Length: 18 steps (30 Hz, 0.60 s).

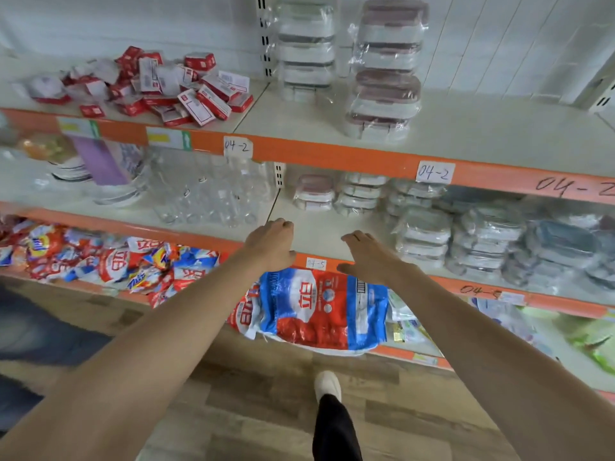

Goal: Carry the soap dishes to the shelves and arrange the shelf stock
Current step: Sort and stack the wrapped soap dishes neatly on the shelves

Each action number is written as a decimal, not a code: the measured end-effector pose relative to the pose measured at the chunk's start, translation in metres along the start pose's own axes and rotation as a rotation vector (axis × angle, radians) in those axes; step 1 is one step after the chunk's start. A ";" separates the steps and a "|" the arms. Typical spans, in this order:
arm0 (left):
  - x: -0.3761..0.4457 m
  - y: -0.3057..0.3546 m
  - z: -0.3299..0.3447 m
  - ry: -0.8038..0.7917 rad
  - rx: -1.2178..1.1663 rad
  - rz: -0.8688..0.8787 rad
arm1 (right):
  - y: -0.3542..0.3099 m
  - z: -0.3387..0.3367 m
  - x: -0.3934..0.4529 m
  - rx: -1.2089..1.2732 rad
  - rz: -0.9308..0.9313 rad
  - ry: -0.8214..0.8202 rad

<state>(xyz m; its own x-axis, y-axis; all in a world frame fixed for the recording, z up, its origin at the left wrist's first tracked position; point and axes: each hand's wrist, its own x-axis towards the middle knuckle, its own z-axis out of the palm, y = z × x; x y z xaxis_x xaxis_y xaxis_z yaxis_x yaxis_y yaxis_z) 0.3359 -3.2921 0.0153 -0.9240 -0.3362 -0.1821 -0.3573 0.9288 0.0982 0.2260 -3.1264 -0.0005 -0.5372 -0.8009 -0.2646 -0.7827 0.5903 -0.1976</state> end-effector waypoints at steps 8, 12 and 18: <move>0.086 -0.046 0.076 0.034 -0.038 -0.080 | 0.021 0.062 0.119 0.000 -0.015 0.082; 0.154 -0.075 0.122 0.121 -0.086 -0.108 | 0.040 0.093 0.197 -0.049 -0.029 0.176; 0.240 -0.104 0.169 0.215 -0.113 -0.124 | 0.069 0.105 0.300 -0.022 -0.033 0.281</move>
<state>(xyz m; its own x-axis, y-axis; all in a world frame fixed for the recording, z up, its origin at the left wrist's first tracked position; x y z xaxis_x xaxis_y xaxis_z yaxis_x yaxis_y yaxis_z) 0.1739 -3.4430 -0.2041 -0.8757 -0.4828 0.0110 -0.4713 0.8594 0.1984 0.0436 -3.3153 -0.1926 -0.5754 -0.8178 0.0140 -0.8059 0.5639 -0.1807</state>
